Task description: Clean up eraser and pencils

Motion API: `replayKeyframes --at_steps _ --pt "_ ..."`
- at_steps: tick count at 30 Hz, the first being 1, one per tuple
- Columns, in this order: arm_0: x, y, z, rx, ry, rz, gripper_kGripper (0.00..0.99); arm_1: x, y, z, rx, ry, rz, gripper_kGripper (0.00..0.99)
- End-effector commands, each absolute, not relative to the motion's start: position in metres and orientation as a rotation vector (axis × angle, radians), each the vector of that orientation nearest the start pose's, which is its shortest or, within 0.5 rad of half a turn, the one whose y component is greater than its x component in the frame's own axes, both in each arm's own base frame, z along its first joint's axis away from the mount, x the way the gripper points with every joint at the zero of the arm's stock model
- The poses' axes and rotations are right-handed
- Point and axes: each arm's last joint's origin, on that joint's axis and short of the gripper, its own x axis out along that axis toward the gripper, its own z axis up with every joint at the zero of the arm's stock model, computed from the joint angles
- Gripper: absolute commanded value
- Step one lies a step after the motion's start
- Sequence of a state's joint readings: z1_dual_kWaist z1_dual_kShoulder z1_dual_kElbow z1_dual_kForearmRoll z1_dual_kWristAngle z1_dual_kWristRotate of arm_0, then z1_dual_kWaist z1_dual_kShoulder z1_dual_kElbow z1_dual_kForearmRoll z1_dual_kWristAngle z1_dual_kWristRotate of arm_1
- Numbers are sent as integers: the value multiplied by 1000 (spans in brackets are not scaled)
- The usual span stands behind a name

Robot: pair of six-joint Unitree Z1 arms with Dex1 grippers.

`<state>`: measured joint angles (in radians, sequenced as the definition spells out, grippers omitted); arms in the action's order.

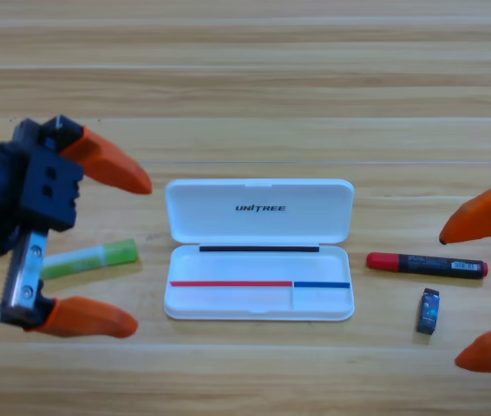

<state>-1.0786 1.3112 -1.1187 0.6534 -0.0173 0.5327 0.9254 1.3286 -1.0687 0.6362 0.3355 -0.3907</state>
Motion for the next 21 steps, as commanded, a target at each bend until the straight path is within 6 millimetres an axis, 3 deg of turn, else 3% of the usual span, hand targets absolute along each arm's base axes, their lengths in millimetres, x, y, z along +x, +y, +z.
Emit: replayKeyframes --at_steps 1,15,21 --pt "96 -195 361 923 524 -1267 990 111 186 338 -629 732 1387 983" --pt "96 -194 362 963 526 -1264 990 107 180 333 -601 775 1353 983" --pt "95 -191 367 976 512 -1261 989 124 187 325 -592 875 1091 983"
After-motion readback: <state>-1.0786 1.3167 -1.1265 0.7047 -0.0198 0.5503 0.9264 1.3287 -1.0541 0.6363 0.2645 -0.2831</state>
